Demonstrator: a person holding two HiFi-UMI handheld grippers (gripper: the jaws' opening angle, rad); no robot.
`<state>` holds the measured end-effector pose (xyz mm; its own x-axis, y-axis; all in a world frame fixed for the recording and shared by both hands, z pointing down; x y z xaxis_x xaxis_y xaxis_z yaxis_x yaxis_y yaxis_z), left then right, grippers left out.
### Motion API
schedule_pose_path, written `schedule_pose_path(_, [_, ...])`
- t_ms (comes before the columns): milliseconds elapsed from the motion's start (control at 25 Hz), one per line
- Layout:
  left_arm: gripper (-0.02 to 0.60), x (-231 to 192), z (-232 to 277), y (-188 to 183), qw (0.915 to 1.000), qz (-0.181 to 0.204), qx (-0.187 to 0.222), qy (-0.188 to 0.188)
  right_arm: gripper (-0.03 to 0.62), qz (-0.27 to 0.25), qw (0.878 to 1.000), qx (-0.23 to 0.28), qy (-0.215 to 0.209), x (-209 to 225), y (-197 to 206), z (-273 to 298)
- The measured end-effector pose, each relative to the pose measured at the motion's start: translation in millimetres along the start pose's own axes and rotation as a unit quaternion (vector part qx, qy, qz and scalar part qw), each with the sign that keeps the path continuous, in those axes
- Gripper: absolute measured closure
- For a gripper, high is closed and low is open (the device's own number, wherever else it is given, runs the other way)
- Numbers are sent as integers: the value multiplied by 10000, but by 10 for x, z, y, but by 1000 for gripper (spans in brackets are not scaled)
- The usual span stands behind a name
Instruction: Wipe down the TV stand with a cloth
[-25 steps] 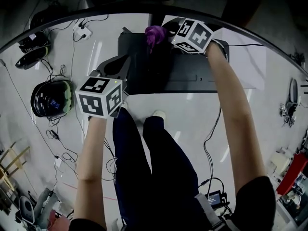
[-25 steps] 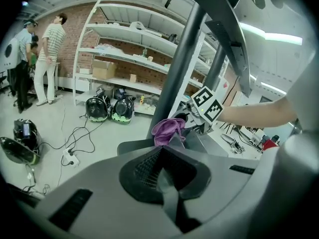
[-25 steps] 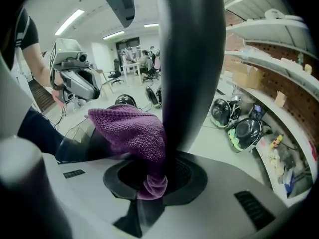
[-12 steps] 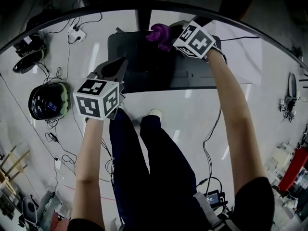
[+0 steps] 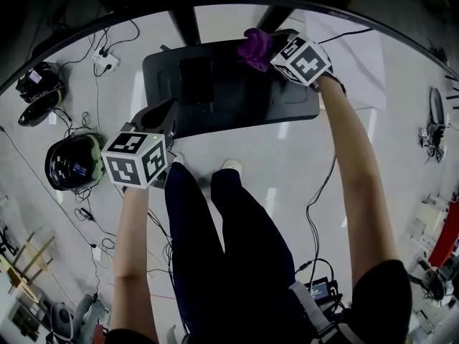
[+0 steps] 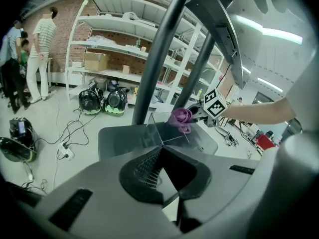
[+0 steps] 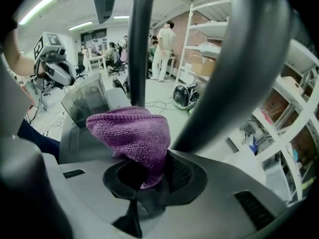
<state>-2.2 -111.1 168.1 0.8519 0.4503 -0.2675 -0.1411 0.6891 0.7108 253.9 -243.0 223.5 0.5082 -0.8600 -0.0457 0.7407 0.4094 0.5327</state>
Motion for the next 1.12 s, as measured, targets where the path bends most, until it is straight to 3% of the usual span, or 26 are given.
schedule_pose_path(240, [575,12,3,80,9999,-51,-127,-41,497,500,9960,-214,715,318,453,-259])
schedule_pose_path(520, [575,65,47,123,9997,-38,-222,-1,497,1202,9829,-359,1344,578,894,-535])
schedule_pose_path(720, [575,99,88,168,9995,27,-304,62,497,1203,9718,-721,1895,674,1116,-715])
schedule_pose_path(920, [575,75,110,193,9995,-15,-310,85,497,949,9688,-805,2142,617,1139,-802])
schedule_pose_path(1120, [575,84,118,206,9995,-48,-301,103,497,945,9703,-436,2182,457,1014,-966])
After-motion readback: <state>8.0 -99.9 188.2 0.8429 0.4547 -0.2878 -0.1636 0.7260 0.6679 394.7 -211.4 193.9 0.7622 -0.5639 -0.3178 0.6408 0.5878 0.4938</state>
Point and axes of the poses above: the fingertips, and each gripper's own axes: z forward along the fingers, x to its right, y out of its underside, the point moved 4 cm from there along -z, backward along the fingers, and after that the axes turned 6 degrees about -y, right-handed, at the moved point
